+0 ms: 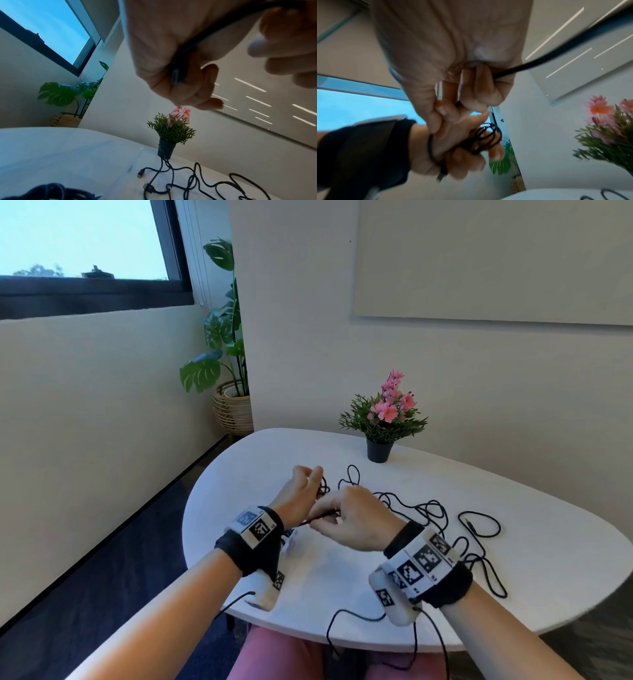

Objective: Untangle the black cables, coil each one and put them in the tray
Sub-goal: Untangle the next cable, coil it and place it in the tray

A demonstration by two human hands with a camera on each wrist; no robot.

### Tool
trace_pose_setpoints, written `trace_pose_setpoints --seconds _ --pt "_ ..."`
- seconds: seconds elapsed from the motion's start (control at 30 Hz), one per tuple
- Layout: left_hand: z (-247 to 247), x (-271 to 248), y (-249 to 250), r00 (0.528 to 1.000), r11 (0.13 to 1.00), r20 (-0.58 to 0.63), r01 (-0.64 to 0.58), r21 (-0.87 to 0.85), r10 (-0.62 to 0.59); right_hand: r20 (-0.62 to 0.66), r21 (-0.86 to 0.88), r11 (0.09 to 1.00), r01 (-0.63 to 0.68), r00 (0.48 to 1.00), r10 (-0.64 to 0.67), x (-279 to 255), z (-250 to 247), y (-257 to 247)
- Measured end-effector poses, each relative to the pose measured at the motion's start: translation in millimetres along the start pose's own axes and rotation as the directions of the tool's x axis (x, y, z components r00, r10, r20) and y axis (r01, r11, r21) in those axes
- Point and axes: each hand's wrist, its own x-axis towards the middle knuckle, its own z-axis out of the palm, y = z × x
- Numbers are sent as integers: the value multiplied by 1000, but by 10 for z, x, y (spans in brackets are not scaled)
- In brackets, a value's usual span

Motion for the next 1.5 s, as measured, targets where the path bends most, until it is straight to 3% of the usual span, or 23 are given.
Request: trace_pose_setpoints --seconds 0.07,0.2,0.27,0.33,0.43,0.53,0.57,0.63,0.8,0.9,1.0,1.03,1.1,1.17,1.23,1.3,1.33,1.43,1.5 --pt "-24 -43 -13 992 998 125 -29 -57 36 -83 45 999 -14 996 18 59 -148 25" --pt "-108 -137 41 910 968 414 106 -229 -2 -272 293 951 -102 944 185 164 -357 241" --pt "-126 -180 66 890 976 448 15 -217 86 -294 408 904 -128 919 263 187 -370 341" --pt "-129 -206 89 897 979 413 -88 -184 158 -306 505 853 -131 897 318 194 -343 379" --pt "-109 -235 142 958 903 251 -16 -430 136 -327 592 795 -134 861 389 168 -299 426" --pt "-140 -162 137 997 639 78 65 -766 -8 -323 649 747 -147 835 446 100 -268 465" --pt "-161 -124 114 998 530 43 62 -846 -49 -315 656 738 -159 831 459 74 -247 484" --pt "-205 -54 73 995 396 21 59 -916 -102 -283 638 747 -187 846 453 21 -190 489" --pt "-224 -3 81 989 297 18 61 -953 -145 -87 465 839 -280 929 359 -42 120 529" --pt "-207 10 83 980 308 -17 47 -950 -200 40 420 850 -317 942 332 -52 258 504" --pt "-228 18 92 950 222 -66 4 -975 -304 166 444 833 -330 944 285 -73 298 387" --pt "-245 21 88 936 276 -101 -4 -961 -337 179 442 842 -309 950 254 -84 299 338" --pt "-259 40 60 913 527 -221 -8 -850 -343 170 389 887 -248 966 196 -88 269 264" --pt "-226 67 -19 923 787 -309 -12 -617 -229 135 256 946 -197 977 167 -70 196 192" --pt "-138 59 -96 947 959 -320 -72 -275 -20 74 76 992 -101 993 96 -52 101 76" --pt "-63 19 -137 969 990 -200 -142 15 142 25 -61 998 -10 1000 12 -24 4 -15" --pt "-44 -11 -136 979 984 -114 -164 65 170 -1 -84 996 13 1000 -14 -2 -38 -23" --pt "-14 -129 -76 986 989 154 -44 -141 66 -128 46 998 34 991 -28 81 -149 66" --pt "-7 -186 -46 947 971 320 70 -230 7 -196 263 965 -9 979 63 110 -200 157"
